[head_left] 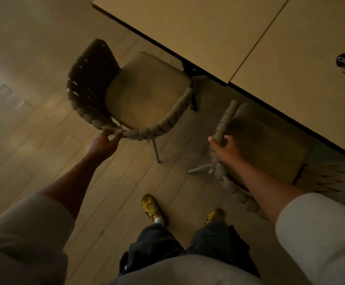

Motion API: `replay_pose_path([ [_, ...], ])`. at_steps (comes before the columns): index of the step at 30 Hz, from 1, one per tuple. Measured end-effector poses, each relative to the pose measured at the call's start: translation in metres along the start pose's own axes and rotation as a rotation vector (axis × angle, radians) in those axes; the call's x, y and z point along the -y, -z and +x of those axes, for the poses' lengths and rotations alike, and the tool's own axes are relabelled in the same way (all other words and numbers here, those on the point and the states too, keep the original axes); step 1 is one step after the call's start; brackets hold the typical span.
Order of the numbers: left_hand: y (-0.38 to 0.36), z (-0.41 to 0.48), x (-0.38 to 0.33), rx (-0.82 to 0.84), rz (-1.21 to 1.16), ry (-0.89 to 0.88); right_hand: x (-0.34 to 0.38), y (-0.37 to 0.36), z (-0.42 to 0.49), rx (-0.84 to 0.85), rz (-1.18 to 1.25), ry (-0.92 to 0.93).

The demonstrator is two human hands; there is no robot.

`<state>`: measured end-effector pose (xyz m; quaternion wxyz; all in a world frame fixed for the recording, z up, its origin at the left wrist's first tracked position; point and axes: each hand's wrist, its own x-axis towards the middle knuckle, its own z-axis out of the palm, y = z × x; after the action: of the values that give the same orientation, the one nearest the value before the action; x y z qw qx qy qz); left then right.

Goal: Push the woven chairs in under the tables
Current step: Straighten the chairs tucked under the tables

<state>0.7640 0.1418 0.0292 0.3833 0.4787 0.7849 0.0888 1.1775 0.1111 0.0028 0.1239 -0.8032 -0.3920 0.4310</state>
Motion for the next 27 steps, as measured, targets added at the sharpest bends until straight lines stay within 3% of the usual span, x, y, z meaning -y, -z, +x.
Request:
replay_pose_path([
  [4, 0.05, 0.023, 0.031, -0.061, -0.019, 0.031, 0.056, -0.047, 0.005, -0.016, 0.031, -0.03],
  [11, 0.106, 0.074, 0.033, -0.048, -0.103, -0.069, 0.122, -0.097, 0.002, -0.019, 0.014, -0.058],
  [27, 0.16, 0.21, -0.012, 0.036, -0.037, -0.083, 0.181, -0.161, 0.099, -0.014, 0.205, -0.276],
])
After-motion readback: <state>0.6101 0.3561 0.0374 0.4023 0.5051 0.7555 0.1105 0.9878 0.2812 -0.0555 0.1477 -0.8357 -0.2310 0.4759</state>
